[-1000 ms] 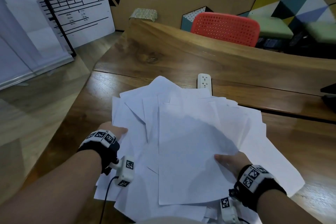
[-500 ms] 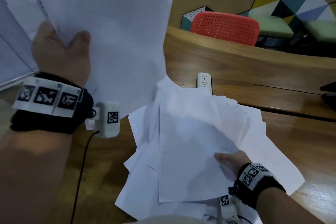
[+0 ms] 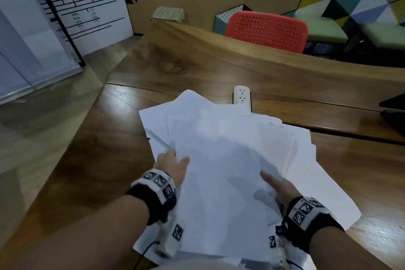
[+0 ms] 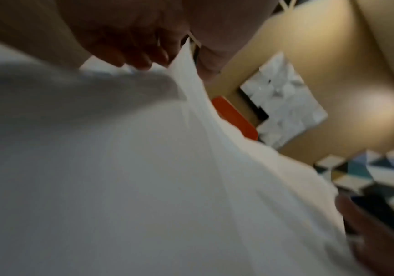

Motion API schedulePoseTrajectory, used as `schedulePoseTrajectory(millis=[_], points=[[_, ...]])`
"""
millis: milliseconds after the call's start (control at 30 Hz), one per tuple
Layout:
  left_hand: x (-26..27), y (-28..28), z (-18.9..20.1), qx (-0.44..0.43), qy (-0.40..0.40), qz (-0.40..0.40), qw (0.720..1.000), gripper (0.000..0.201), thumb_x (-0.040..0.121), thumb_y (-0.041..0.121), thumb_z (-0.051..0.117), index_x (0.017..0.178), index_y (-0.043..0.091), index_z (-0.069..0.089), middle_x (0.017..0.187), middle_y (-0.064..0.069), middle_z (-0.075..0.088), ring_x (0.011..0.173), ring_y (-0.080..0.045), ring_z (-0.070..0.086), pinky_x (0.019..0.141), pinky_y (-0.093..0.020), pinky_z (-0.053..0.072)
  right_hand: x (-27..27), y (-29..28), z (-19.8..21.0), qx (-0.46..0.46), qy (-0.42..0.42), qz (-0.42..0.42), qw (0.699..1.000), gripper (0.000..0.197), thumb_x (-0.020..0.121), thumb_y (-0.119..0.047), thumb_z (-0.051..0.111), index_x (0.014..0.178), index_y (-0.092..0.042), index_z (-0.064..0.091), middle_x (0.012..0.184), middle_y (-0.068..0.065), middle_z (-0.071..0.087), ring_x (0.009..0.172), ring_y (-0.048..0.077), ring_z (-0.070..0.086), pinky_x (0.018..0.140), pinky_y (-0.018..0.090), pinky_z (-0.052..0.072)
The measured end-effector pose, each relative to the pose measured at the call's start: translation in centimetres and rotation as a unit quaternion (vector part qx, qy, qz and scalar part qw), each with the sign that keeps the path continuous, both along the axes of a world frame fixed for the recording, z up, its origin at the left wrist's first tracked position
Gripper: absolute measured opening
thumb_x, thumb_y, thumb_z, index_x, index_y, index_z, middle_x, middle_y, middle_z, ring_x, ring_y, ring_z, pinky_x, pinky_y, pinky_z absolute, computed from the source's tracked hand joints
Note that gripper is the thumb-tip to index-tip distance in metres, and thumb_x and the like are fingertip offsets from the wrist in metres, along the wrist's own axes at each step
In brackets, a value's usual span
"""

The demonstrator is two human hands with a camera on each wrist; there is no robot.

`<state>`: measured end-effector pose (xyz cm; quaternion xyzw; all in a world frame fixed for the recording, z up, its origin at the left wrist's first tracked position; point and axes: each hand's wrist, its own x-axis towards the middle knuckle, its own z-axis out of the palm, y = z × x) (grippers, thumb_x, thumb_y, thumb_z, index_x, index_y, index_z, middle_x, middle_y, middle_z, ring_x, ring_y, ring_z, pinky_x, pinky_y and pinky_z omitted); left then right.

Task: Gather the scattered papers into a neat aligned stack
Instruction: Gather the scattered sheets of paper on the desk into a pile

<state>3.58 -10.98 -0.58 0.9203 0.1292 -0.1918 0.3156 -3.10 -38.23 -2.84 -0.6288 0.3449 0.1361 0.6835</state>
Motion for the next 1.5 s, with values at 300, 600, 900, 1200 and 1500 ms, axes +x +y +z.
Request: schedulePoseTrajectory(millis=[300,600,900,1200,1500], points=[[2.1,1.3,1.2,-0.04,0.027,0.119,0.992,0.057,0.091,0.036,0.049,0.139,0.009,0.036,0.142,-0.014,0.045,0.124,-0.033,0.048,0.096,-0.035,0.039,-0.4,-0.7,-0.7,-0.125,0.006,0.049,0.991,0.031,0.076,0.0,0.073,0.105,-0.004,0.062,0.08,0.006,0.065,0.069,0.021,0.062,0.053,0.024,0.047],[4.6,1.8,1.2,-0.056,0.077,0.015,0.995,0.023,0.088,0.023,0.055,0.068,0.012,0.048,0.075,-0.008,0.051,0.072,-0.024,0.047,0.061,-0.027,0.032,0.2,-4.8,2.7,-0.099,-0.015,0.003,0.995,0.019,0.065,-0.016,0.083,0.069,-0.003,0.07,0.073,0.022,0.07,0.051,0.028,0.066,0.06,0.032,0.054],[4.8,4.0,0.7,-0.053,0.024,-0.045,0.997,0.029,0.086,0.004,0.049,0.061,0.015,0.039,0.063,-0.004,0.045,0.064,-0.02,0.044,0.052,-0.022,0.035,2.4,-9.4,4.7,-0.111,0.051,0.04,0.992,0.019,0.078,-0.003,0.068,0.06,-0.005,0.062,0.061,0.015,0.059,0.049,0.025,0.057,0.056,0.027,0.047],[4.1,4.5,-0.5,-0.104,0.087,-0.007,0.991,0.036,0.095,0.027,0.047,0.124,0.005,0.052,0.126,-0.014,0.06,0.105,-0.028,0.057,0.083,-0.028,0.039,5.8,1.2,1.8,-0.108,0.034,0.097,0.989,0.031,0.079,-0.005,0.07,0.109,0.0,0.065,0.108,0.019,0.068,0.102,0.037,0.064,0.096,0.053,0.048],[3.0,5.5,-2.2,-0.187,0.101,0.053,0.976,0.046,0.077,0.011,0.073,0.12,0.005,0.057,0.118,-0.015,0.066,0.104,-0.03,0.064,0.094,-0.042,0.049,6.1,5.2,1.7,-0.183,0.03,0.122,0.975,0.02,0.082,-0.006,0.064,0.101,-0.008,0.062,0.101,0.011,0.065,0.086,0.027,0.061,0.067,0.026,0.048]])
